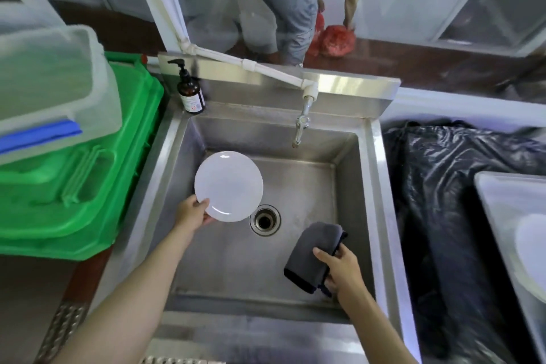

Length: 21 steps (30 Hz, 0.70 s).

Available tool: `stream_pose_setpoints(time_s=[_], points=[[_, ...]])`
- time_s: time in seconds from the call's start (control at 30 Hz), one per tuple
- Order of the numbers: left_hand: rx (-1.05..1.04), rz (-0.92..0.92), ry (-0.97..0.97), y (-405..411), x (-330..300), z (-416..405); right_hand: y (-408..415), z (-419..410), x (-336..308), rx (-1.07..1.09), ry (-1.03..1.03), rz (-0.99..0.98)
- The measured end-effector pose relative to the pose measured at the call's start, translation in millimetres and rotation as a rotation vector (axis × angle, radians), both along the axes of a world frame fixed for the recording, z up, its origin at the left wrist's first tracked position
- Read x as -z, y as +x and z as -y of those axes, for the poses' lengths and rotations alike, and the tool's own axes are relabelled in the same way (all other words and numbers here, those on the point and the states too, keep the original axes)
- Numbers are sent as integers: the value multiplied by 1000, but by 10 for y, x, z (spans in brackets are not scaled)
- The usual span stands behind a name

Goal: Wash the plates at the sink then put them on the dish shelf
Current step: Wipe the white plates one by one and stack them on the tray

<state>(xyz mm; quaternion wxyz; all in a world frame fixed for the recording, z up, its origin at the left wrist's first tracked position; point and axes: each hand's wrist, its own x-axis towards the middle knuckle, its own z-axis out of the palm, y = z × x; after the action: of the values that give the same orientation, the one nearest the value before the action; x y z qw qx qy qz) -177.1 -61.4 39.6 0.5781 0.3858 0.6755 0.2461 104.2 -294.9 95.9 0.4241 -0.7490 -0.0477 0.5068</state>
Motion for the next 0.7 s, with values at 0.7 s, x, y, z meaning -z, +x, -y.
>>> stream_pose_setpoints(time_s=[0.7], points=[[832, -768, 812, 647, -1540, 117, -657, 321, -345, 222, 55, -107]])
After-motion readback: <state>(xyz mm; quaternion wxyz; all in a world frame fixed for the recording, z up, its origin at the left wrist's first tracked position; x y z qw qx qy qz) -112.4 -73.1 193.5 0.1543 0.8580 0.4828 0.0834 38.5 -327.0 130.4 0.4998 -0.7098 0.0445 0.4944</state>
